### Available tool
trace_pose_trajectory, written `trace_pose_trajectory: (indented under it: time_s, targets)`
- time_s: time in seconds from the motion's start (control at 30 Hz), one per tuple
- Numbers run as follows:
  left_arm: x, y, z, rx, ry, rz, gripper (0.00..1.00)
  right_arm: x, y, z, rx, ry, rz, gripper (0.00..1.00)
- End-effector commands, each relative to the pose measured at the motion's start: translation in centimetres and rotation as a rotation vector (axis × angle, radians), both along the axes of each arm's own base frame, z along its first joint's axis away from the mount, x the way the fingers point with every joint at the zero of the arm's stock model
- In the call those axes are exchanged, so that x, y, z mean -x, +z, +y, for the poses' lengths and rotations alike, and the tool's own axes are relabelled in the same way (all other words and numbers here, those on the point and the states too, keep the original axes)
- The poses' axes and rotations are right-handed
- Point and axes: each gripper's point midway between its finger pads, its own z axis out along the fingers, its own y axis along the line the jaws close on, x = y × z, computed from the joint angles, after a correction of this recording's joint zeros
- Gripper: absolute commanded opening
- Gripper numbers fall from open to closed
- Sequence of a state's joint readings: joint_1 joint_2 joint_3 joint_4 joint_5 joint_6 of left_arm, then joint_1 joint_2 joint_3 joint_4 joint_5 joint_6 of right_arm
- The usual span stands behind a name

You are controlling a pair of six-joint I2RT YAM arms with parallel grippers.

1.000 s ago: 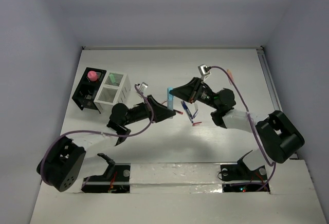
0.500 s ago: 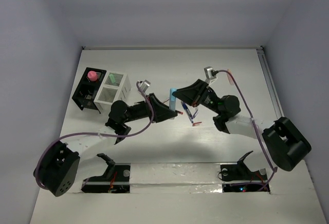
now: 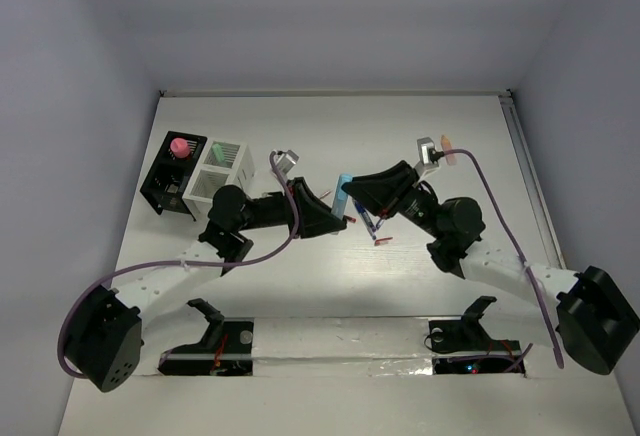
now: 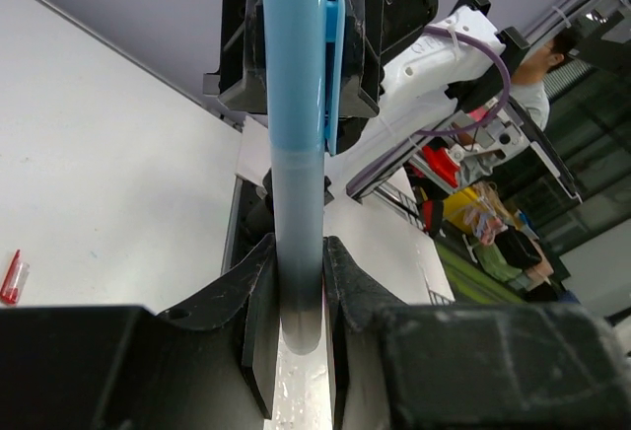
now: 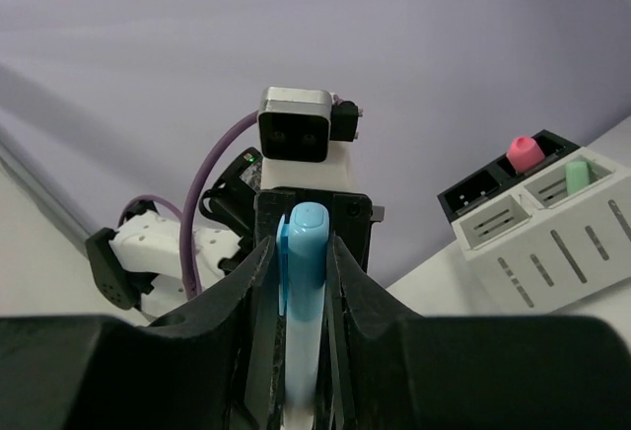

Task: Sort the stationery into containers
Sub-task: Close the pen cap on the pen, then place the pen in the storage box.

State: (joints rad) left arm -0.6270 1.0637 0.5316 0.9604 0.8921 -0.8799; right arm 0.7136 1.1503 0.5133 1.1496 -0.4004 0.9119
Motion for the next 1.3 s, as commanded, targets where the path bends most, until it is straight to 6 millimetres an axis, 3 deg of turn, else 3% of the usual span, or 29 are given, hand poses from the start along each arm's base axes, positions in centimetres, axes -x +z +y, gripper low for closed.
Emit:
trace_pose_trajectory:
  time_s: [0.0,0.3,0.43,0.47,0.53,0.57,0.6,0.67,0.87,0.93,1.0,1.1,1.17,1.2,1.27]
  targets:
    - [-1.1,13.9,2.4,0.353,0.173,-0.311,0.0,5.4,-14.1,2.9,0.434,0.252,0.211,0.0]
    - [-1.4,14.6,2.4,0.332,0.195,-0.319,0.0,6.5,-14.9,2.7,0.431,0.244,0.225,0.0]
    - [-1.6,12.3,2.1,0.29,0.195,-0.266,0.0,5.0,-11.1,2.9,0.374,0.17,0.164,0.0]
    - [-1.9,10.7,1.9,0.259,0.205,-0.227,0.0,4.5,-9.3,3.3,0.353,0.154,0.126,0.0]
    - [-2.4,9.6,2.2,0.23,0.25,-0.219,0.0,3.8,-7.5,3.8,0.332,0.139,0.091,0.0]
    - [-2.9,8.1,2.1,0.182,0.269,-0.18,0.0,3.6,-6.7,4.1,0.326,0.141,0.072,0.0]
    - [-2.9,8.2,2.5,0.179,0.299,-0.205,0.0,3.1,-5.6,4.8,0.321,0.141,0.048,0.0]
    - [-3.0,7.4,2.7,0.146,0.318,-0.192,0.0,2.9,-5.0,5.5,0.319,0.161,0.032,0.0]
    - [-2.7,8.4,4.1,0.125,0.395,-0.231,0.0,2.3,-4.5,7.2,0.287,0.208,0.039,0.0]
    - [-2.7,8.5,4.5,0.124,0.415,-0.231,0.08,1.8,-4.0,7.6,0.262,0.203,0.039,0.0]
    - [-2.9,7.9,4.7,0.097,0.431,-0.217,0.23,1.1,-2.0,7.7,0.211,0.191,0.024,0.0]
    - [-3.4,6.9,5.1,0.048,0.472,-0.197,0.34,-0.1,0.4,8.3,0.146,0.177,0.011,0.0]
    - [-3.6,6.0,5.3,0.012,0.491,-0.178,0.4,-1.6,1.1,8.4,0.118,0.159,0.01,0.0]
    - [-3.4,6.0,5.7,0.004,0.502,-0.189,0.48,-1.7,2.6,8.5,0.083,0.165,-0.005,0.0]
    - [-3.6,5.1,6.2,-0.044,0.535,-0.168,0.57,-3.4,3.2,8.6,0.057,0.144,-0.004,0.0]
